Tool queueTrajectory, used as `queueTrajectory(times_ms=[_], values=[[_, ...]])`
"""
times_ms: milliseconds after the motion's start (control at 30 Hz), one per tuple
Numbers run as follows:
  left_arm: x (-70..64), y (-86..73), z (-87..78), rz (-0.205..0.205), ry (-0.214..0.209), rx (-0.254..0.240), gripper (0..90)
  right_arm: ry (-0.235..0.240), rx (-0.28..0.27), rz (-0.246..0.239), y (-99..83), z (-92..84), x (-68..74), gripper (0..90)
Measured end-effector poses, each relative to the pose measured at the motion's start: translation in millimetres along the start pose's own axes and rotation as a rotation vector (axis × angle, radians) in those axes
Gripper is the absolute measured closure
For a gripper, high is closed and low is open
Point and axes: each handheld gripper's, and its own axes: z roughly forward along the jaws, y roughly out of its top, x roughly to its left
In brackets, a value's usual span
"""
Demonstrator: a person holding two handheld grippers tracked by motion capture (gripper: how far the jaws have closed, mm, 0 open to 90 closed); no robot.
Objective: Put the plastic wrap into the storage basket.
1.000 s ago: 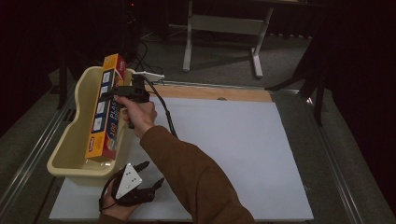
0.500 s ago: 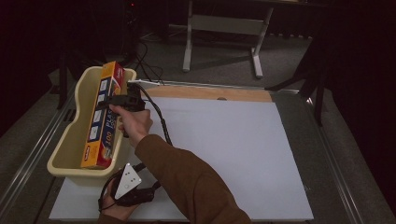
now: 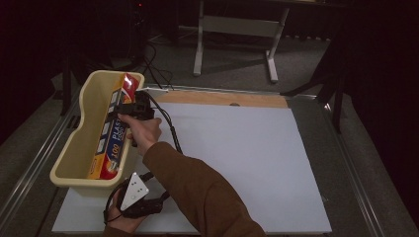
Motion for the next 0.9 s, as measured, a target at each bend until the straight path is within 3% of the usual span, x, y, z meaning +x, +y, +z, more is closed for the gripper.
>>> queueTrajectory(times_ms=[233,533,700,900], values=[[-0.3,0.1,0.1,0.001,0.0,0.002,27.0,-0.024,0.001,0.002,0.1,-5.4,2.7,32.8],[-0.9,0.4,1.2,0.006,0.0,0.005,27.0,-0.06,-0.001,-0.069,0.0,-25.2,6.4,34.4],[-0.6,0.2,1.9,0.003,-0.001,0.006,27.0,-0.086,0.02,-0.152,-1.3,-31.5,7.9,35.8],[-0.4,-0.1,1.4,0.003,0.0,0.006,27.0,-0.152,0.04,-0.313,-5.6,-41.5,13.4,37.5]])
